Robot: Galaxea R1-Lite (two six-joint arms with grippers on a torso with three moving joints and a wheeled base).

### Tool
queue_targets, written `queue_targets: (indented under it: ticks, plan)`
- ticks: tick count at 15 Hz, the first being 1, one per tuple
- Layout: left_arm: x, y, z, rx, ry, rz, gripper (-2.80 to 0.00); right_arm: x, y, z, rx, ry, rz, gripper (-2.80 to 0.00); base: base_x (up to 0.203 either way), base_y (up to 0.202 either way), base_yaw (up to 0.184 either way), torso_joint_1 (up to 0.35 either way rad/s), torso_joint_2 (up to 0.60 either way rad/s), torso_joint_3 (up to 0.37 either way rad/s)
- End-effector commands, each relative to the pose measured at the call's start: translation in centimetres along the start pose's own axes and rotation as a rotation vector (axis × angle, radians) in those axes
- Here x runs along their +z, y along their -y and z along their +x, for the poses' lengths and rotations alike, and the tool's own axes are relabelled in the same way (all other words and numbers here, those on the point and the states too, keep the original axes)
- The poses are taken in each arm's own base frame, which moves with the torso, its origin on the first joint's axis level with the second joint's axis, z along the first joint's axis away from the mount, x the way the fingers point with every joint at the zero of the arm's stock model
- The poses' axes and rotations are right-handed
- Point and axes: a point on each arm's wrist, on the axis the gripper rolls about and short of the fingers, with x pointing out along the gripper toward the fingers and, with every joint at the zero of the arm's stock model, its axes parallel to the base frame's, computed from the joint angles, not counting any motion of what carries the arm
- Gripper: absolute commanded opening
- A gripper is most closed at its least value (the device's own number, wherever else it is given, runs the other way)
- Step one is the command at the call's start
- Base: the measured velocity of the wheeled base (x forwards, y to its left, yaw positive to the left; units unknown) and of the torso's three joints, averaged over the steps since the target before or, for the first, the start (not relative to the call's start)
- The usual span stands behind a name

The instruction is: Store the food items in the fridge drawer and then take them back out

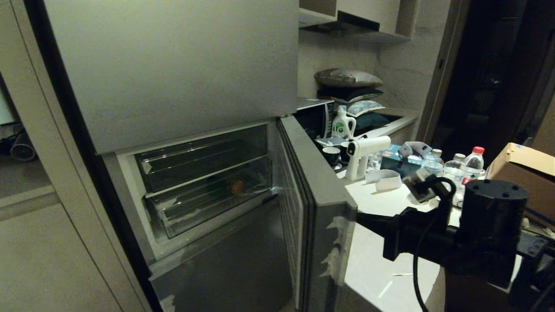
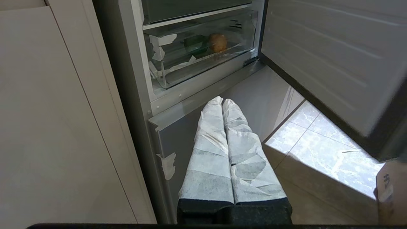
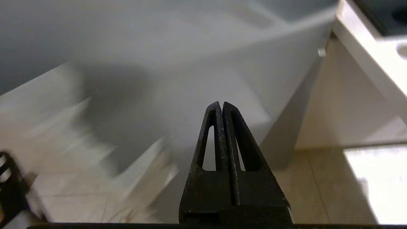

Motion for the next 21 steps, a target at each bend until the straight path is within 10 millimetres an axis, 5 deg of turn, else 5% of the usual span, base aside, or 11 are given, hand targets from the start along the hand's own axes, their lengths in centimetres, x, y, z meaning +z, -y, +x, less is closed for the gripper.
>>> queue_targets:
  ticks: [1,7,15,18,21]
  plan:
    - [0.0,0.0,0.0,0.000,-0.002,0.000,-2.80,-0.8,-1.3,4.2,0.037,-0.027,-0.013,-2.80,0.000,0.000,0.000,0.000,0.00,0.000]
    - [0.0,0.0,0.0,0.000,-0.002,0.000,-2.80,-1.2,-4.2,13.3,0.098,0.037,-0.049,-2.80,0.000,0.000,0.000,0.000,0.00,0.000]
    - [0.0,0.0,0.0,0.000,-0.002,0.000,-2.80,-0.5,-7.8,26.0,0.169,0.353,-0.078,-2.80,0.000,0.000,0.000,0.000,0.00,0.000]
    - [0.0,0.0,0.0,0.000,-0.002,0.000,-2.80,-0.3,-8.1,27.7,0.108,0.428,-0.068,-2.80,0.000,0.000,0.000,0.000,0.00,0.000]
    - [0.0,0.0,0.0,0.000,-0.002,0.000,-2.80,0.2,-8.4,26.2,0.063,0.362,-0.054,-2.80,0.000,0.000,0.000,0.000,0.00,0.000]
